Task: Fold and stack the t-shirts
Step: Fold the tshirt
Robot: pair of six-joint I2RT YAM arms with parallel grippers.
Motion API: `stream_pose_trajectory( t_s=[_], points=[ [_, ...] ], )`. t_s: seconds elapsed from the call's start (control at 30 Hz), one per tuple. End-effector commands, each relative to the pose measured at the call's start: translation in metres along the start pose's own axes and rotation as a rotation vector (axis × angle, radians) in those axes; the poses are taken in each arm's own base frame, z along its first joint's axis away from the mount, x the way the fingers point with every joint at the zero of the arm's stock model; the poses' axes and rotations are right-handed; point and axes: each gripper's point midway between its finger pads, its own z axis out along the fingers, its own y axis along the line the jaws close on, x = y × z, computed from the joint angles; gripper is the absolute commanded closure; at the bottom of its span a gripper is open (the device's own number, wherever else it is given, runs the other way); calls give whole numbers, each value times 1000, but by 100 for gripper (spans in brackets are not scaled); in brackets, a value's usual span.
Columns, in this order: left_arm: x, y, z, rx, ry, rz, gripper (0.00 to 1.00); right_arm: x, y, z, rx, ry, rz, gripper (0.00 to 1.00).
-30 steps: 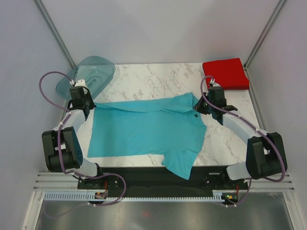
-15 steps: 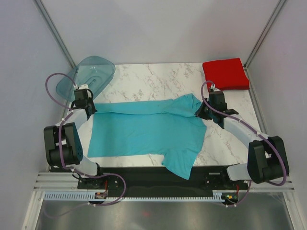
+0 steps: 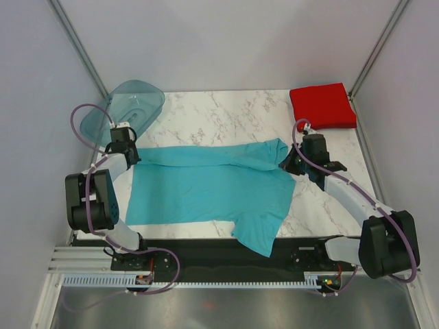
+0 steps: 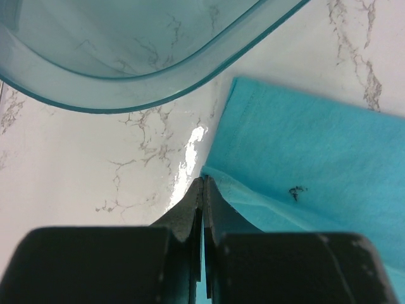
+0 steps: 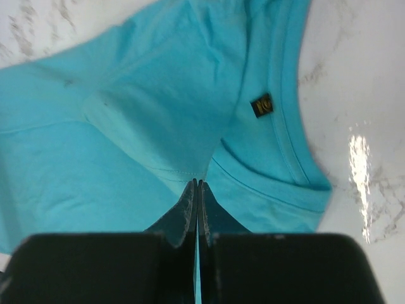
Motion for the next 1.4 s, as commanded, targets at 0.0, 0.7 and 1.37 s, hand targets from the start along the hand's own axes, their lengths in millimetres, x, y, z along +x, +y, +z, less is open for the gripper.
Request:
stream_pose_trajectory(
  t_s=[0.0, 0.7, 1.37],
  points=[
    [-16, 7, 1, -55, -33, 43, 98, 28, -20, 7, 41, 55, 15, 100],
    [-33, 17, -2, -166, -52, 113, 98, 11, -4, -7, -15, 4, -5, 100],
    [2, 12, -7, -122, 115, 152, 79, 38, -31, -6, 87, 68, 6, 74]
  ],
)
